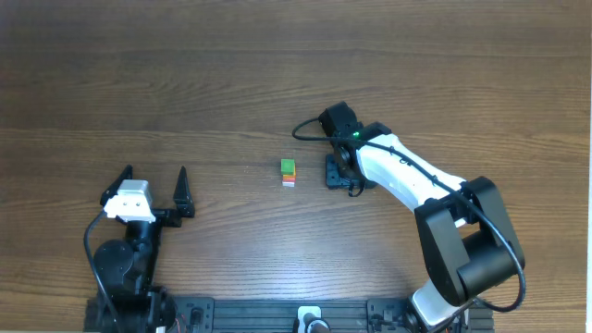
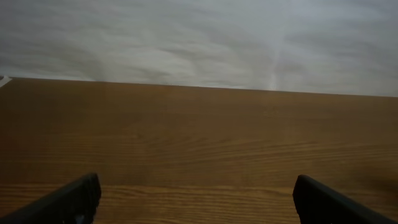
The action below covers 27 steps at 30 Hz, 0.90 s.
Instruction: Stack Cubes
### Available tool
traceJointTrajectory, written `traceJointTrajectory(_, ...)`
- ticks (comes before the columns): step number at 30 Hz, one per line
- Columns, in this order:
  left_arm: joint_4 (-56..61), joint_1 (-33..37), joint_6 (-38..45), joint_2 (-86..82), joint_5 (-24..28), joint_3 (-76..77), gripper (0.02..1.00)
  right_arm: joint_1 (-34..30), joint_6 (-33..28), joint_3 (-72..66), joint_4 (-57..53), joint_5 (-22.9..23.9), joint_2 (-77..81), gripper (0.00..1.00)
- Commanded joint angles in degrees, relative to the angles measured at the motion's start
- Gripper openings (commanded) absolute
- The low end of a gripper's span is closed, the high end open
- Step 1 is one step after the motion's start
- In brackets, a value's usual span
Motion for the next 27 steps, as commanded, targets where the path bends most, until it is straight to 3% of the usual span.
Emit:
traceJointTrajectory(1, 0.0, 0.3, 0.7, -0.3, 0.3, -0.4, 1.0, 0.1, -0.1, -0.3, 0.5, 0.3, 0.2, 0.437)
traceJointTrajectory(17, 0.0, 0.3, 0.7, -0.3, 0.3, -0.4, 1.0, 0.0, 1.0, 0.5, -0.5, -0.8, -0.1, 0.119)
traceJointTrajectory(27, 0.0, 0.3, 0.7, -0.3, 0.3, -0.4, 1.0, 3.5, 1.9, 19.6, -20.2, 0.8, -7.0, 0.099)
